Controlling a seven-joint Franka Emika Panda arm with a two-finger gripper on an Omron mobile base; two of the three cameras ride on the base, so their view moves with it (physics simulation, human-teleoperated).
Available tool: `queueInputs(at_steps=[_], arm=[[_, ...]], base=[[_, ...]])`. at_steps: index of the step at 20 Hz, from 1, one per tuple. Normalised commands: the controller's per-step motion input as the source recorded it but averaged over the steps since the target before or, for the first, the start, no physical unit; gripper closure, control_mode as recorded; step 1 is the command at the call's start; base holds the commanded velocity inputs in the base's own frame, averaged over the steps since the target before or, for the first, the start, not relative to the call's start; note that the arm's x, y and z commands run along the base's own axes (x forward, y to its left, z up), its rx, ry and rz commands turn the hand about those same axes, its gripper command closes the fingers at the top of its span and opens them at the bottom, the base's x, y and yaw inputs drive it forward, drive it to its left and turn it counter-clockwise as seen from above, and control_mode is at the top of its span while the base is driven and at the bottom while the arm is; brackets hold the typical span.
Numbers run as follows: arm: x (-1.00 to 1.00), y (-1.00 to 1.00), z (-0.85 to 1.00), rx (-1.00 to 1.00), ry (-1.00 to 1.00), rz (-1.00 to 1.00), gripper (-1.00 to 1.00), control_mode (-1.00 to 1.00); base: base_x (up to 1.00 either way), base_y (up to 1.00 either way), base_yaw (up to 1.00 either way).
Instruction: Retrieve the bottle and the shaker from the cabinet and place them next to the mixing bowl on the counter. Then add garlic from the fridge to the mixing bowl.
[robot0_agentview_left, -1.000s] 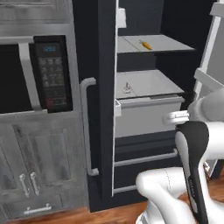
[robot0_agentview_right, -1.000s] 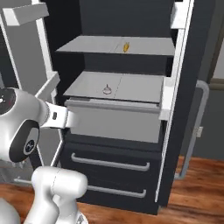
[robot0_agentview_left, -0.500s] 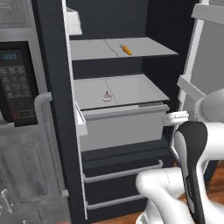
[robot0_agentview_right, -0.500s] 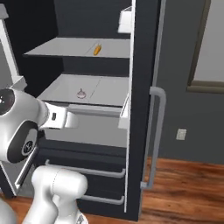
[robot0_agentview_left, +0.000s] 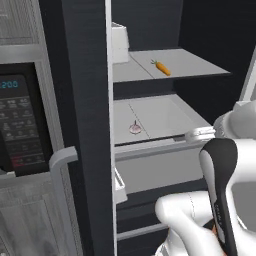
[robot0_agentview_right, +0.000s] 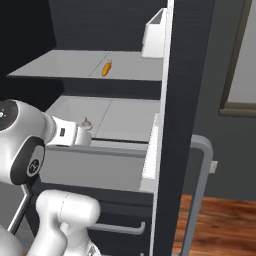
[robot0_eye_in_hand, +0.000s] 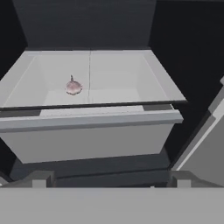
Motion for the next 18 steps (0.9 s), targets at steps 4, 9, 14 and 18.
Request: queueInputs(at_steps=[4, 9, 14, 18], arm=[[0.00, 0.00, 0.00, 0.00, 0.00, 0.00, -1.00, 1.00], [0.00, 0.00, 0.00, 0.00, 0.00, 0.00, -1.00, 1.00], [0.00, 0.00, 0.00, 0.00, 0.00, 0.00, -1.00, 1.00], [0.00, 0.00, 0.00, 0.00, 0.00, 0.00, -1.00, 1.00]], base=[[0.55, 0.47, -0.10], [0.07, -0.01, 0.00], [0.00, 0.00, 0.00], [0.00, 0.00, 0.00]])
